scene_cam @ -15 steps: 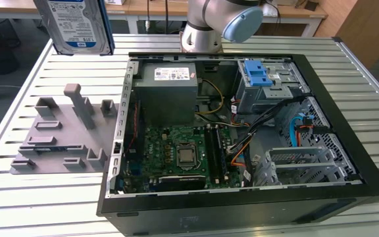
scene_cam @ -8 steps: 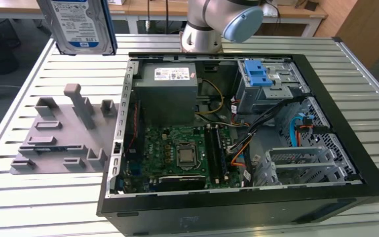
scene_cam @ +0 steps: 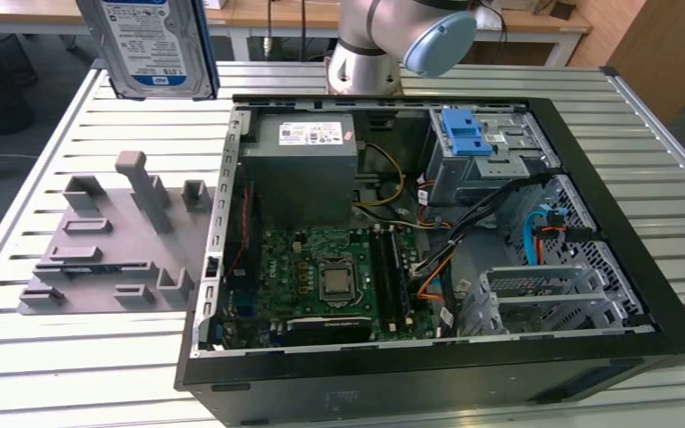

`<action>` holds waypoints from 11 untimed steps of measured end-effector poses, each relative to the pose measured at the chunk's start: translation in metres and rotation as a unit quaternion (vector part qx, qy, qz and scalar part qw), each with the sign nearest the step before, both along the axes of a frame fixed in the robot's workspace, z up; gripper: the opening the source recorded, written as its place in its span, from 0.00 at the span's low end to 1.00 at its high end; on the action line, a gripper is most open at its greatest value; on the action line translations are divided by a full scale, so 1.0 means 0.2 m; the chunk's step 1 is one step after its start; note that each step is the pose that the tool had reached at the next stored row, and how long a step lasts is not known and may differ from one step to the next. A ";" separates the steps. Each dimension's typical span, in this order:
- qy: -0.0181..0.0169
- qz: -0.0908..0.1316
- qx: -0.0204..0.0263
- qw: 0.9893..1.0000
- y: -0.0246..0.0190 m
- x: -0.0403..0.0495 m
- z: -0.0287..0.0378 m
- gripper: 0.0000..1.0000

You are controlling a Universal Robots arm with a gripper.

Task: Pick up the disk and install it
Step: 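Pick up the disk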

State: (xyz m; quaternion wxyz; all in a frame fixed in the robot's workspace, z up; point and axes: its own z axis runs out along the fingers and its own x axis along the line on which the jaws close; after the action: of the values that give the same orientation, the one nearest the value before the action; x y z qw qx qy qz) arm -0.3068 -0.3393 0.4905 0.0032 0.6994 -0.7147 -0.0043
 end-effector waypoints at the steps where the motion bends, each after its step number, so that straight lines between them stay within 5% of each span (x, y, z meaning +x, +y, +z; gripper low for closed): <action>1: 0.000 0.000 0.000 1.000 0.000 0.005 0.000 0.36; 11: 0.000 0.000 0.000 1.000 0.000 0.019 0.000 0.36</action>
State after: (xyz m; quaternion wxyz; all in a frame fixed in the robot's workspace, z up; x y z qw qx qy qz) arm -0.3031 -0.3392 0.4906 0.0032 0.6994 -0.7147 -0.0043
